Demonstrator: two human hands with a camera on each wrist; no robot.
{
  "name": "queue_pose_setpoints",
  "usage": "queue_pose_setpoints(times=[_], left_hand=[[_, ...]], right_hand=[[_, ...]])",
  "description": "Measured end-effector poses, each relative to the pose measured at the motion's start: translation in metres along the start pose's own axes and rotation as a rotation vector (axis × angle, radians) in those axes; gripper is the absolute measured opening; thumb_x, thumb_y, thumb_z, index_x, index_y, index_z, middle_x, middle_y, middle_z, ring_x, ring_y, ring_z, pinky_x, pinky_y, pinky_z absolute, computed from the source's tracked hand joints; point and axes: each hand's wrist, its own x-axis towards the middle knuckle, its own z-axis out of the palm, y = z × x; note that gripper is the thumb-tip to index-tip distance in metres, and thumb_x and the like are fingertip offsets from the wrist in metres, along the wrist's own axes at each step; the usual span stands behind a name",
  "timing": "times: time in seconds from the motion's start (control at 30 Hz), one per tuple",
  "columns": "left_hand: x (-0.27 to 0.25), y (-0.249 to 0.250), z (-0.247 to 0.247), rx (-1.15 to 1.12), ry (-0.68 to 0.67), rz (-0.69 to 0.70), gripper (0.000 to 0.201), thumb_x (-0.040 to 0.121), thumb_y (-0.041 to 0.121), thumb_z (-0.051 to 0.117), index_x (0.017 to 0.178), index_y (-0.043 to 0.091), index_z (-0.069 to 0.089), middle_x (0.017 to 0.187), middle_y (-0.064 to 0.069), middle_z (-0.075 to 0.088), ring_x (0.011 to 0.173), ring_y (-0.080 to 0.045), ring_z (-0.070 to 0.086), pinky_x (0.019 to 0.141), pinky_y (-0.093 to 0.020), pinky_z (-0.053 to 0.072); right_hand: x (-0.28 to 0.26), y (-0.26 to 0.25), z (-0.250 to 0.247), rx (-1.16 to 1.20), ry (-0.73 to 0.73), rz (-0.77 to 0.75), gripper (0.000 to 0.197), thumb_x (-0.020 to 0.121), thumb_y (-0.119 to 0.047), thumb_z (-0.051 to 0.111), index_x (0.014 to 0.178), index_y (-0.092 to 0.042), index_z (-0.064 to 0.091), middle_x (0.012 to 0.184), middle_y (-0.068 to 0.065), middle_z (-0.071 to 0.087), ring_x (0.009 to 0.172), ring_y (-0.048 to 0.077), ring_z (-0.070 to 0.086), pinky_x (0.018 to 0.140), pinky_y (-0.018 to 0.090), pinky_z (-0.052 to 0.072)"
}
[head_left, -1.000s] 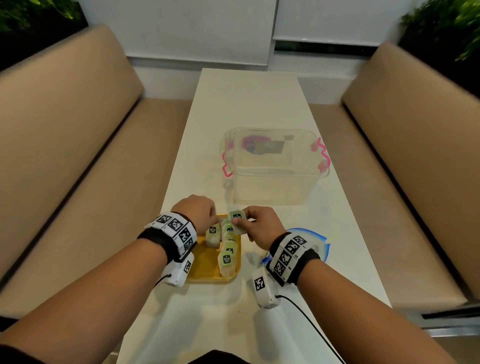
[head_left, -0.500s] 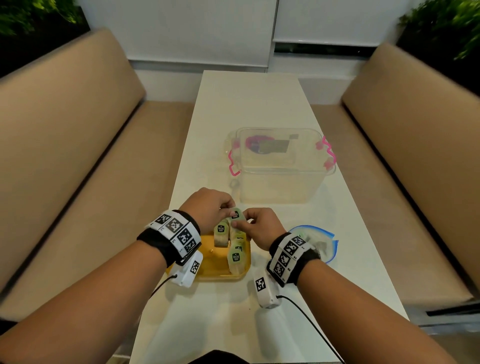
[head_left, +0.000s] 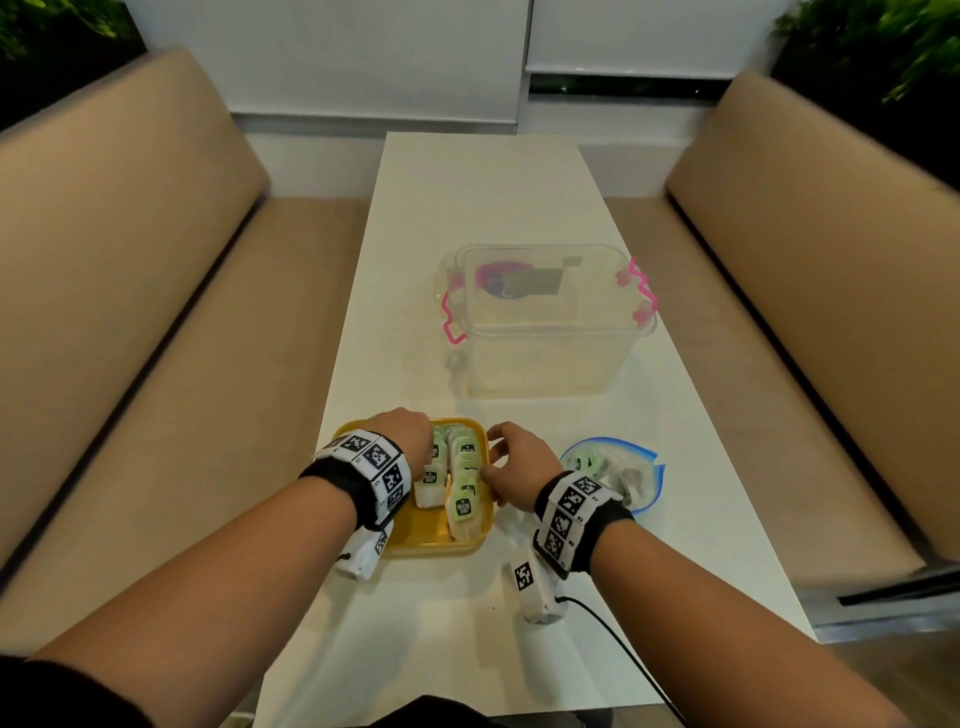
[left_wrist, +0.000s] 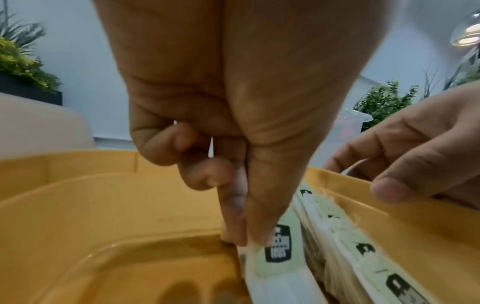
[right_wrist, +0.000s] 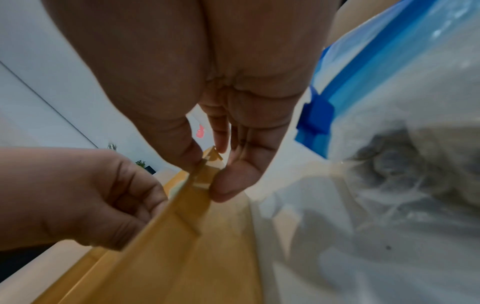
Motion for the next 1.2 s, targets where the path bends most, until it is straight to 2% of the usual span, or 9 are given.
queue_pose_setpoints(times=[0.23, 0.4, 0.53, 0.63, 0.7, 0.8, 0.97, 1.07, 1.2], left_hand=[[0.008, 0.003, -0.001, -0.046, 0.052, -0.096, 0.011, 0.079, 0.026, 0.075, 0.086, 0.019, 0.073, 0.086, -0.002, 0.072, 0.076, -0.022, 0.068, 0.074, -0.033, 0.058], [-0.004, 0.012, -0.013, -0.117, 0.145, -0.108, 0.020, 0.083, 0.038, 0.070, 0.097, 0.024, 0.070, 0.097, 0.000, 0.069, 0.088, -0.022, 0.065, 0.079, -0.032, 0.055], [-0.016, 0.044, -0.032, -0.273, 0.287, 0.041, 0.016, 0.088, 0.037, 0.063, 0.100, 0.027, 0.066, 0.097, 0.008, 0.068, 0.091, -0.016, 0.062, 0.083, -0.032, 0.052], [-0.020, 0.087, -0.040, -0.391, 0.314, 0.216, 0.012, 0.090, 0.032, 0.063, 0.100, 0.026, 0.066, 0.097, 0.011, 0.068, 0.081, -0.010, 0.057, 0.083, -0.029, 0.049], [-0.018, 0.118, -0.038, -0.429, 0.288, 0.290, 0.011, 0.091, 0.027, 0.063, 0.101, 0.026, 0.068, 0.097, 0.011, 0.069, 0.076, -0.008, 0.053, 0.077, -0.024, 0.045], [-0.011, 0.159, -0.027, -0.375, 0.184, 0.355, 0.016, 0.091, 0.018, 0.061, 0.104, 0.023, 0.070, 0.098, 0.007, 0.071, 0.081, -0.010, 0.059, 0.077, -0.023, 0.045], [0.004, 0.201, 0.004, -0.170, -0.014, 0.293, 0.021, 0.086, 0.013, 0.065, 0.104, 0.022, 0.069, 0.105, 0.002, 0.070, 0.096, -0.020, 0.064, 0.083, -0.029, 0.050], [0.007, 0.212, 0.017, -0.134, -0.031, 0.226, 0.030, 0.084, 0.028, 0.070, 0.113, 0.022, 0.066, 0.110, 0.001, 0.069, 0.099, -0.022, 0.064, 0.087, -0.033, 0.052], [0.007, 0.217, 0.025, -0.200, -0.009, 0.124, 0.035, 0.083, 0.041, 0.070, 0.111, 0.019, 0.066, 0.109, 0.000, 0.069, 0.099, -0.021, 0.064, 0.088, -0.035, 0.053]], right_hand=[[0.002, 0.003, -0.001, 0.002, -0.015, -0.019, 0.044, 0.088, -0.017, 0.063, 0.129, -0.016, 0.047, 0.100, 0.003, 0.063, 0.068, 0.024, 0.070, 0.065, 0.039, 0.061], [-0.002, 0.007, -0.015, 0.009, 0.104, -0.093, 0.043, 0.092, -0.031, 0.057, 0.133, -0.020, 0.048, 0.109, -0.004, 0.065, 0.079, 0.020, 0.069, 0.078, 0.040, 0.058], [-0.011, 0.020, -0.050, 0.006, 0.204, -0.141, 0.026, 0.094, -0.023, 0.054, 0.119, -0.019, 0.058, 0.099, -0.004, 0.064, 0.070, 0.013, 0.061, 0.063, 0.018, 0.047], [-0.018, 0.040, -0.083, -0.078, 0.244, -0.096, 0.016, 0.091, -0.025, 0.057, 0.106, -0.023, 0.062, 0.082, -0.008, 0.063, 0.077, 0.011, 0.059, 0.067, 0.023, 0.044], [-0.022, 0.058, -0.103, -0.186, 0.234, -0.025, 0.013, 0.087, -0.029, 0.059, 0.100, -0.026, 0.062, 0.083, -0.006, 0.062, 0.083, 0.019, 0.062, 0.073, 0.029, 0.049], [-0.029, 0.083, -0.126, -0.387, 0.164, 0.116, 0.021, 0.084, -0.037, 0.063, 0.103, -0.027, 0.063, 0.109, 0.003, 0.051, 0.088, 0.025, 0.061, 0.078, 0.030, 0.049], [-0.040, 0.113, -0.131, -0.544, -0.051, 0.239, 0.052, 0.079, -0.053, 0.066, 0.118, -0.022, 0.051, 0.118, 0.010, 0.040, 0.084, 0.029, 0.058, 0.079, 0.034, 0.053], [-0.036, 0.121, -0.125, -0.427, -0.105, 0.169, 0.056, 0.079, -0.037, 0.072, 0.122, -0.015, 0.043, 0.119, 0.014, 0.051, 0.094, 0.032, 0.060, 0.077, 0.036, 0.052], [-0.032, 0.129, -0.128, -0.248, -0.123, 0.066, 0.068, 0.079, -0.017, 0.076, 0.135, -0.012, 0.038, 0.120, 0.012, 0.057, 0.105, 0.029, 0.059, 0.079, 0.031, 0.046]])
